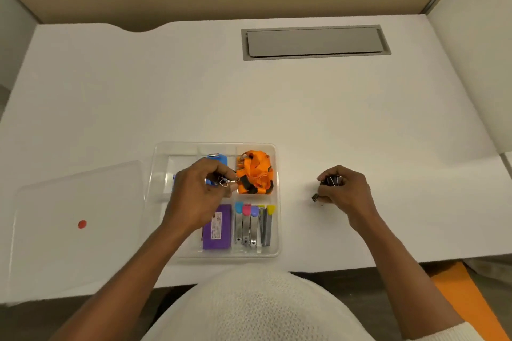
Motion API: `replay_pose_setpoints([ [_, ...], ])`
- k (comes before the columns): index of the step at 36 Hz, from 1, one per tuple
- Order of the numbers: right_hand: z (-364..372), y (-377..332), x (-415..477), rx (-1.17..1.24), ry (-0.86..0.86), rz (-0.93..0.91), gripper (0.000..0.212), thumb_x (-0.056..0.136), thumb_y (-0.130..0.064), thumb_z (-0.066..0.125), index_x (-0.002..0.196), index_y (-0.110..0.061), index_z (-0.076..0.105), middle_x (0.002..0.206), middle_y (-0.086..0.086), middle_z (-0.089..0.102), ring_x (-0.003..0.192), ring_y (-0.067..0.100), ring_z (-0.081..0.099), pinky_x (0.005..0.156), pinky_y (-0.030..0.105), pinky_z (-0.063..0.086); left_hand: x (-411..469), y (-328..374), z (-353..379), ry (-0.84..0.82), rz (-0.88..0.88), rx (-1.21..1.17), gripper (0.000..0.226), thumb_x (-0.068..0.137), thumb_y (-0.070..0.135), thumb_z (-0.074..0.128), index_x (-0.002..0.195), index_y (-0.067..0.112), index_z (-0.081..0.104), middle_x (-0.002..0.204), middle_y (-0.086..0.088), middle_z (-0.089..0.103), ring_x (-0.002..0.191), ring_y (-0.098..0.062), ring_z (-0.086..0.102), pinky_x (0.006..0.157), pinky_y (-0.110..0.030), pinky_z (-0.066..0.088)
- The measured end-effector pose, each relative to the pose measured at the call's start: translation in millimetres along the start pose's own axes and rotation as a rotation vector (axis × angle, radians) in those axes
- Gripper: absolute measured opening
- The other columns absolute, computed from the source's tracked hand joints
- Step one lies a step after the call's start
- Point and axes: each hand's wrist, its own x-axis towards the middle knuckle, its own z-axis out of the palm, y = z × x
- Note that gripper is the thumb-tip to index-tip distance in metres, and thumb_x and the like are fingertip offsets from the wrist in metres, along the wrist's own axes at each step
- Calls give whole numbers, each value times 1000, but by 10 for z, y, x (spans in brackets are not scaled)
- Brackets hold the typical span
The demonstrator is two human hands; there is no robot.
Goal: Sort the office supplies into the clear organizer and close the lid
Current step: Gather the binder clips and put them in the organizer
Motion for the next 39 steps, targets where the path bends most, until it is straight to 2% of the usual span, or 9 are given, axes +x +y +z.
replay_pose_setpoints([
  [4,120,-350,-136,-2,-66,-157,27,70,0,73,87,-21,76,83,9,71,66,31,77,76,50,65,-191,-219,-329,83,-9,96,20,80,11,86,91,22,73,96,10,72,90,-12,71,75,-25,60],
  [6,272,-551,-237,-27,-128,-224,27,69,-2,75,87,-22,75,82,6,72,67,29,77,76,53,65,-289,-341,-453,103,3,166,22,80,13,87,91,24,72,96,11,70,88,-8,69,75,-23,59],
  [11,855,-913,-540,-87,-333,-329,29,65,-12,87,87,-27,75,83,-5,71,80,24,75,72,48,65,-507,-643,-575,35,-18,317,26,80,12,86,92,28,70,96,15,66,85,2,64,76,-11,49],
  [15,1387,-949,-762,-187,-461,-391,33,67,-11,88,90,-29,72,88,-12,72,83,12,71,73,38,65,-621,-817,-603,-95,30,607,23,86,18,82,104,30,73,107,12,68,90,-9,67,79,-29,61],
  [22,2034,-857,-1035,-271,-458,-452,31,72,-14,87,96,-24,72,92,-9,73,86,13,69,79,33,62,-683,-992,-583,-203,58,885,35,86,13,73,116,29,69,100,6,65,82,-17,62,61,-30,54],
  [25,2202,-804,-1102,-254,-449,-490,29,73,-13,87,97,-22,73,92,-7,72,84,11,68,77,25,60,-720,-1044,-596,-211,78,862,34,87,16,71,118,31,68,94,6,65,79,-17,61,57,-30,50],
  [29,2344,-740,-1133,-282,-438,-524,28,75,-13,84,97,-24,71,97,-7,71,88,12,67,81,31,61,-788,-1106,-680,-165,11,728,32,92,24,70,121,37,68,102,9,71,85,-16,68,72,-37,60],
  [33,2461,-674,-1137,-397,-410,-595,31,74,-16,84,99,-27,69,99,-8,66,85,9,62,76,24,57,-856,-1104,-831,-5,-63,425,31,88,25,80,117,33,74,101,10,79,82,-8,74,78,-33,63],
  [39,2644,-597,-1127,-556,-423,-682,33,84,-15,79,111,-28,67,112,-3,63,95,10,59,80,18,51,-886,-1154,-966,245,-106,458,22,81,22,86,97,24,71,88,10,71,65,-12,65,58,-36,59],
])
